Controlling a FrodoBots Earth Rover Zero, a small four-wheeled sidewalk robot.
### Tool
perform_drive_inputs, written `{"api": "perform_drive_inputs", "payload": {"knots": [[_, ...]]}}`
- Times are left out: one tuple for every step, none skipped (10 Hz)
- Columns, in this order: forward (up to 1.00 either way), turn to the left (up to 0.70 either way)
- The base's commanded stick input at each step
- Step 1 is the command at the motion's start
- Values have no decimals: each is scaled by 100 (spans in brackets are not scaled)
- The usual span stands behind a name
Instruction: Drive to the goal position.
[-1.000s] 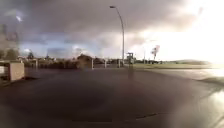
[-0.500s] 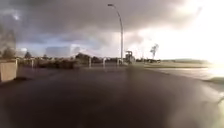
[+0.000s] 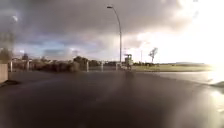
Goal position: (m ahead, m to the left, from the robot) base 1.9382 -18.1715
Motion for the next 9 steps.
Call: {"api": "perform_drive_inputs", "payload": {"knots": [[70, -14], [70, -14], [70, -14], [70, -14], [70, -14], [70, -14], [70, -14], [70, -14], [70, -14]]}}
